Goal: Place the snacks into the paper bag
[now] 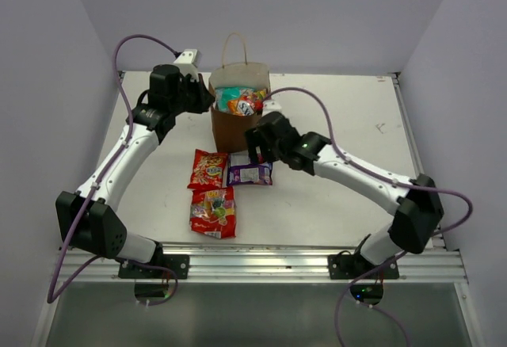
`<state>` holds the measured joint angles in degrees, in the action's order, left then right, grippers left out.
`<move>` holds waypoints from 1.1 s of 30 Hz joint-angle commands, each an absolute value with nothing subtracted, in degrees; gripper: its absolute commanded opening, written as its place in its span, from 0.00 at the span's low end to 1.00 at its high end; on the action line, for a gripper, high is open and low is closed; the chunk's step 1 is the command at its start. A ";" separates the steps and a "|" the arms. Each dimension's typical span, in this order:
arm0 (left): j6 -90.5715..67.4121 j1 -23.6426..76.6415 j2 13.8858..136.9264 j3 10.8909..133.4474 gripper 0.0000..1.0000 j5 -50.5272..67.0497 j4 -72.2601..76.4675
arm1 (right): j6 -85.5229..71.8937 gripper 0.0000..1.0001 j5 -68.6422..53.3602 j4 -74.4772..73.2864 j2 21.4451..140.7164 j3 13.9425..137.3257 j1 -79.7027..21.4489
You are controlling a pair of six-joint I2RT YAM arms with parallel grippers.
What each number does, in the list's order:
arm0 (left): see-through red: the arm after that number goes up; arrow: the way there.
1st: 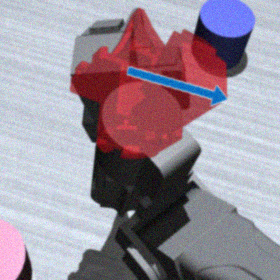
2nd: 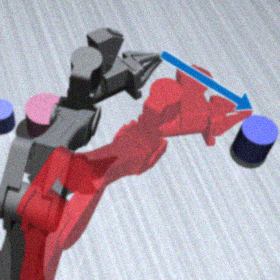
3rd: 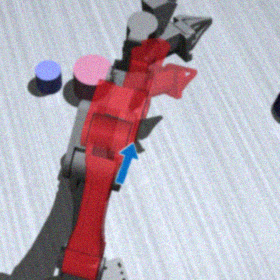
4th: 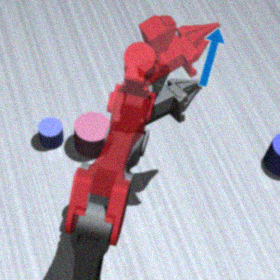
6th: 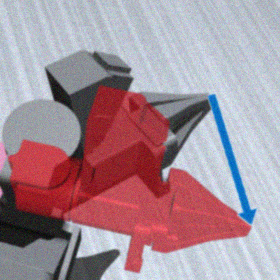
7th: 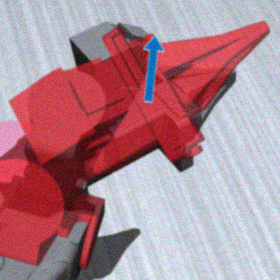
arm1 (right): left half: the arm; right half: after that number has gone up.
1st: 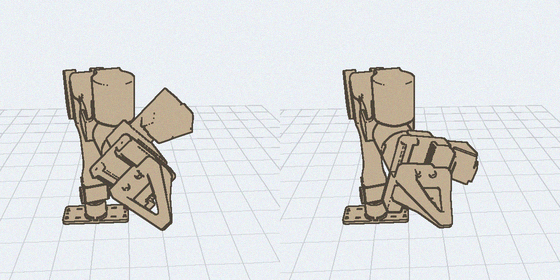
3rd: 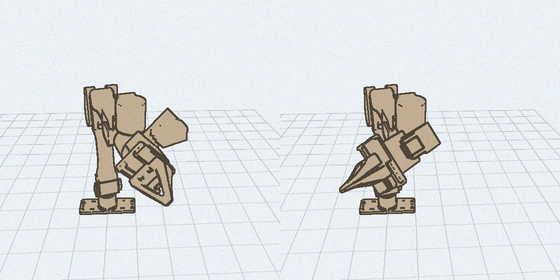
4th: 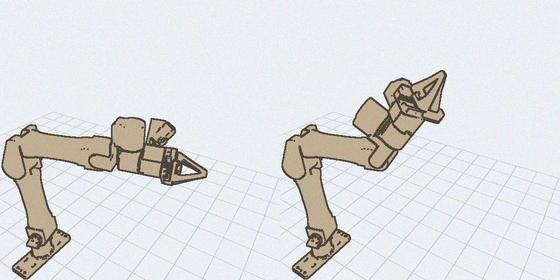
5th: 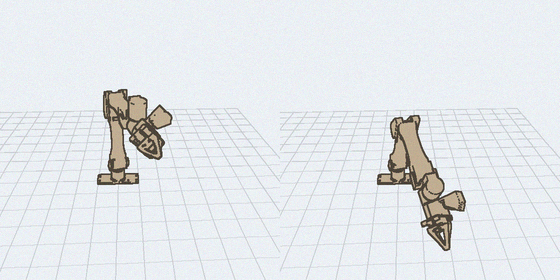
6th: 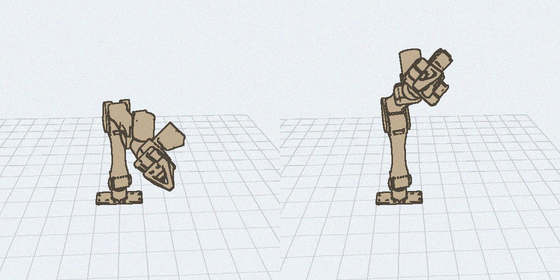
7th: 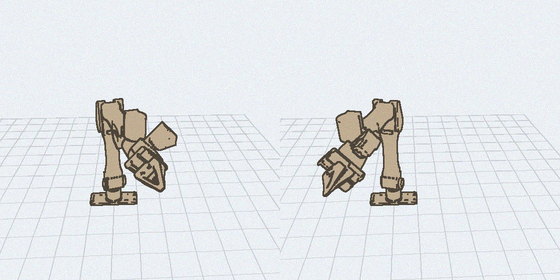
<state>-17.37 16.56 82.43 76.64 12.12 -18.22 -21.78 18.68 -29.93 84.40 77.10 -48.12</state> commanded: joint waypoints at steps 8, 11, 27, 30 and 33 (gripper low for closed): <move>-15.65 16.35 80.33 77.08 0.00 11.08 -19.69 | -25.84 0.81 16.08 -16.44 94.57 70.67 -50.54; -15.38 16.35 80.25 77.08 0.00 11.07 -19.78 | -25.75 0.81 17.58 -13.63 97.20 67.86 -50.54; -15.12 15.91 79.45 77.52 0.00 10.37 -20.30 | -26.63 0.00 22.31 -20.29 97.23 65.47 -51.50; -15.03 15.82 79.45 77.61 0.00 10.37 -20.30 | -26.19 0.00 29.07 -30.73 82.77 71.68 -52.64; -15.12 15.73 79.45 77.61 0.00 10.37 -20.21 | -23.83 0.00 37.14 -39.53 76.31 82.82 -52.73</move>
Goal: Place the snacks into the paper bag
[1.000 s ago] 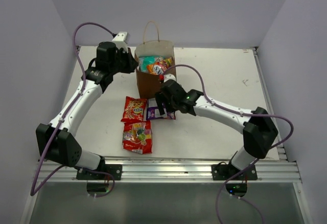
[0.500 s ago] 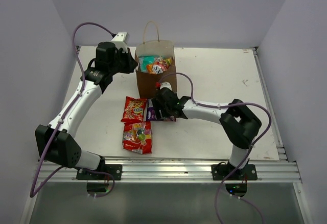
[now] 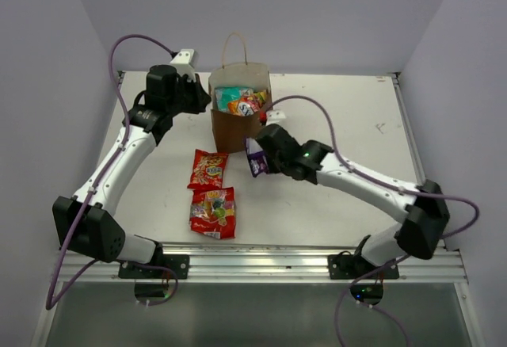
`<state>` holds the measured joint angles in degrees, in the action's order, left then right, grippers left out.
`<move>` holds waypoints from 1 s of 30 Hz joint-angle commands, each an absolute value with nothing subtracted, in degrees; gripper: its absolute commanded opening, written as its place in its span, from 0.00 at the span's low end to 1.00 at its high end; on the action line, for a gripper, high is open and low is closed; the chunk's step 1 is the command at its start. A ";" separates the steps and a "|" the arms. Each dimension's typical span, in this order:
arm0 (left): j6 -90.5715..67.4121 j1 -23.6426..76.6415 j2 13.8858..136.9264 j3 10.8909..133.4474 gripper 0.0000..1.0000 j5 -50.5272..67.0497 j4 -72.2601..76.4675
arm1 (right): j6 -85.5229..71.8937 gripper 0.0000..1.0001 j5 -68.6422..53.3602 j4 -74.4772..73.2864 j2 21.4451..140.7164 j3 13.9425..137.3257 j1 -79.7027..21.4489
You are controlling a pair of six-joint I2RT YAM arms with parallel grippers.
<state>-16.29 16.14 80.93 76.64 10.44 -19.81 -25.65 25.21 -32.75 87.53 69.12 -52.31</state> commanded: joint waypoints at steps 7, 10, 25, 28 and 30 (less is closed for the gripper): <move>-15.29 15.73 79.37 77.52 0.00 10.81 -20.13 | -6.52 0.00 43.25 -32.81 81.46 103.71 -50.54; -15.38 15.73 79.10 77.43 0.00 10.99 -20.13 | -5.01 0.00 37.91 -24.97 88.22 106.95 -47.56; -15.82 15.73 79.28 77.34 0.00 11.95 -19.34 | -4.13 0.88 33.92 -24.87 104.60 119.09 -45.88; -15.82 15.73 79.45 77.43 0.00 12.13 -19.25 | -3.43 0.94 34.71 -25.40 99.70 120.93 -46.93; -15.82 15.73 79.63 77.34 0.00 12.13 -19.25 | -1.25 0.96 34.20 -25.05 95.82 120.59 -49.73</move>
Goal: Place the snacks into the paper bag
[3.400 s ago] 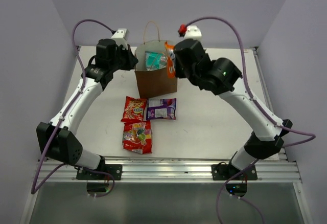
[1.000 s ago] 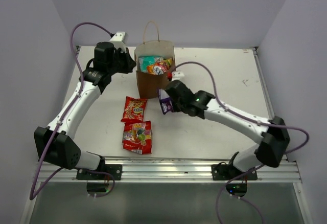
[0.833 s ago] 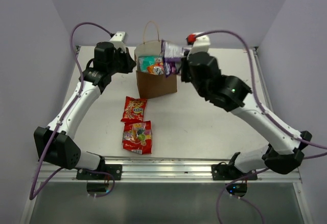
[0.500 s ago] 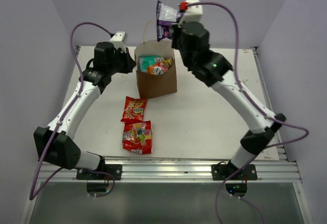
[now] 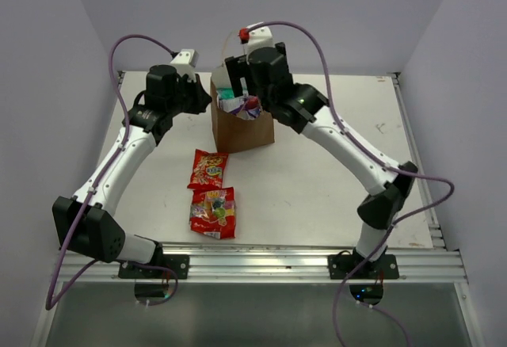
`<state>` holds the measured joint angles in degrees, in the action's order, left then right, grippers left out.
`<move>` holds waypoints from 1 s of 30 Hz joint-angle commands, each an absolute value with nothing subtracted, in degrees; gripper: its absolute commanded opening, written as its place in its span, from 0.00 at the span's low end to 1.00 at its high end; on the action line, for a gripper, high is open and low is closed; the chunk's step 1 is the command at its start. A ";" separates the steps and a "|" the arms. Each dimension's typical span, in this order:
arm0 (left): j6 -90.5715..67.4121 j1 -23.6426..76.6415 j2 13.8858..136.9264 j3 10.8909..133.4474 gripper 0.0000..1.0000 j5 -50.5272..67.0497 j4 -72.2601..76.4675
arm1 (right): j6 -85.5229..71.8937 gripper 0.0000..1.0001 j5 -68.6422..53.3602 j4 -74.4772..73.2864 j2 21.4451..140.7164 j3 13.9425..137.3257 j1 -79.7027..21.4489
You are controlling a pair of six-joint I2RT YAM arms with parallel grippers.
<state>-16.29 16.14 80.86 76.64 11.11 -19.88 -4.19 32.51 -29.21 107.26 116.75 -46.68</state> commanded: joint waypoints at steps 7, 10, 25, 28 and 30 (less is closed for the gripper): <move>-16.17 15.73 80.24 77.17 0.00 12.57 -18.90 | -7.46 0.95 18.22 -41.48 88.51 111.74 -57.64; -16.26 15.73 80.42 76.99 0.00 12.74 -18.90 | -11.68 0.94 13.38 -41.05 88.94 98.99 -63.70; -15.82 15.73 79.28 75.94 0.00 12.31 -19.60 | -13.27 0.94 6.24 -33.57 111.52 87.45 -71.28; -15.82 15.73 79.01 75.85 0.00 12.30 -19.42 | -11.87 0.94 5.63 -33.31 114.51 86.05 -71.28; -15.82 15.73 79.01 75.94 0.00 12.39 -19.42 | -11.16 0.94 5.71 -33.40 116.18 86.04 -71.10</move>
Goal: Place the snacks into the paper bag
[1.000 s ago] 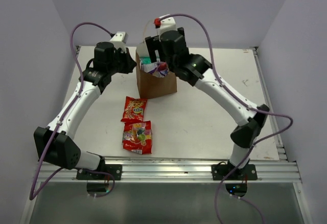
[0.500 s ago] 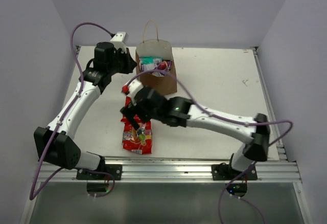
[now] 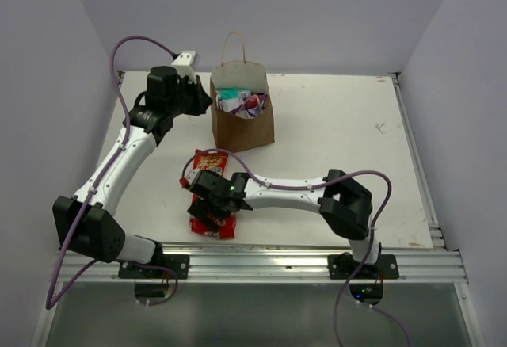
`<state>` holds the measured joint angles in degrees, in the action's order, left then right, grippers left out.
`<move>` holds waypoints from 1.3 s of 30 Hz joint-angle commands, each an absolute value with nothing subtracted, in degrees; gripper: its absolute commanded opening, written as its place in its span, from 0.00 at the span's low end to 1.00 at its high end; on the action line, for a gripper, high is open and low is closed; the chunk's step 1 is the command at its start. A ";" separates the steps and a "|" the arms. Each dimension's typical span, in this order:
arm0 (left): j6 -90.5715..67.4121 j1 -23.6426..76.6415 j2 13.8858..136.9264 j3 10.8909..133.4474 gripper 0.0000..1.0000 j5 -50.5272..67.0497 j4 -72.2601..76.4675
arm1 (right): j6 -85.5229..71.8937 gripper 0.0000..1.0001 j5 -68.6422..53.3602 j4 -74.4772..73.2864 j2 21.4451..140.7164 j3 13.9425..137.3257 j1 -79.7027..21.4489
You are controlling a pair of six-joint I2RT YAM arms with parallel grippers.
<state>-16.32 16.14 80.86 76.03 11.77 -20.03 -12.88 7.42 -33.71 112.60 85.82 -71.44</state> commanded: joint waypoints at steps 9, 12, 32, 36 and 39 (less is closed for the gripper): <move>-15.56 15.73 78.14 76.02 0.00 11.95 -19.60 | -9.75 0.12 4.92 -35.07 121.83 82.98 -70.66; -15.47 15.64 78.13 76.11 0.00 11.87 -19.60 | -11.95 0.00 9.73 -35.07 117.53 78.93 -70.66; -15.21 15.64 77.87 76.82 0.00 11.60 -20.04 | 1.47 0.00 39.04 -36.51 91.85 122.71 -56.47; -15.56 15.64 78.13 77.95 0.00 11.78 -20.30 | 3.95 0.00 35.43 -27.88 97.72 126.64 -50.19; -16.35 15.64 78.22 79.27 0.00 12.48 -20.13 | 6.76 0.00 34.20 -26.72 104.75 133.05 -48.43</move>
<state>-16.34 16.03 79.70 76.16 11.75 -20.71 2.07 38.17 -36.97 97.14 129.64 -48.45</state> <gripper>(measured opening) 0.005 0.065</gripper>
